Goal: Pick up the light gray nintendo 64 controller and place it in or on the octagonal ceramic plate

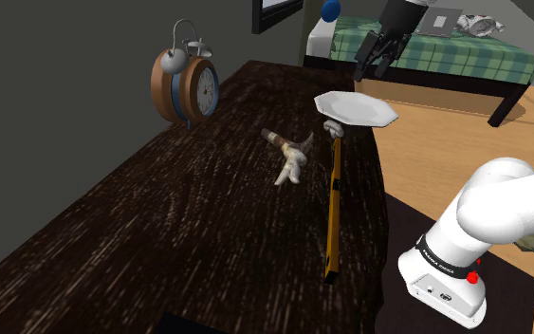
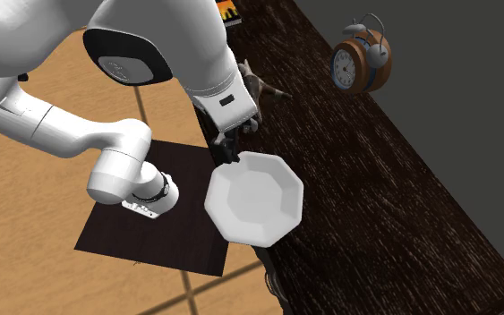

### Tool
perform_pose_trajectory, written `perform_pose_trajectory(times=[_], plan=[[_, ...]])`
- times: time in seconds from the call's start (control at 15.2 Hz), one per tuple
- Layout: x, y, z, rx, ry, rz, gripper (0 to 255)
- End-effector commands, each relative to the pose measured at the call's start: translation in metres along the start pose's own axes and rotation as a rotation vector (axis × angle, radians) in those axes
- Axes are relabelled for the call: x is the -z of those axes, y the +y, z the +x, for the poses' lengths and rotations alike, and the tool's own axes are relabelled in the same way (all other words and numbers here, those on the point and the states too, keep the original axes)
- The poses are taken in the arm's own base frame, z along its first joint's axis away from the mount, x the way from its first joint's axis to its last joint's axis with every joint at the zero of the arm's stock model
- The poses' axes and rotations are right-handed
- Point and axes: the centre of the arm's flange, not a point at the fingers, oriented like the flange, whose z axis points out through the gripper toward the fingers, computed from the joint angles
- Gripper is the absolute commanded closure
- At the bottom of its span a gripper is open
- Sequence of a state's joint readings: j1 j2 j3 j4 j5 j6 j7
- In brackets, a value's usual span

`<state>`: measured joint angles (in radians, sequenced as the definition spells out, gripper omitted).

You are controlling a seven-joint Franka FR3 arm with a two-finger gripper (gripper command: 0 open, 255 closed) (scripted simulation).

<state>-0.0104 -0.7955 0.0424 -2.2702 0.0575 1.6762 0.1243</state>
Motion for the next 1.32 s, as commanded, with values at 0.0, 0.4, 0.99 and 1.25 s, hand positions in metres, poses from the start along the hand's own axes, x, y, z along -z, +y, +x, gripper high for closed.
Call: perform_pose_trajectory(times=[0.0, 0.4, 0.99, 1.25], plan=[[0.000, 0.000, 0.000, 0.000, 0.000, 0.000, 0], [-0.031, -0.052, 0.003, 0.051, -0.173, 0.123, 0], [-0.074, -0.082, -0.007, 0.075, -0.254, 0.181, 0], [-0.082, -0.084, -0.009, 0.075, -0.254, 0.181, 0]])
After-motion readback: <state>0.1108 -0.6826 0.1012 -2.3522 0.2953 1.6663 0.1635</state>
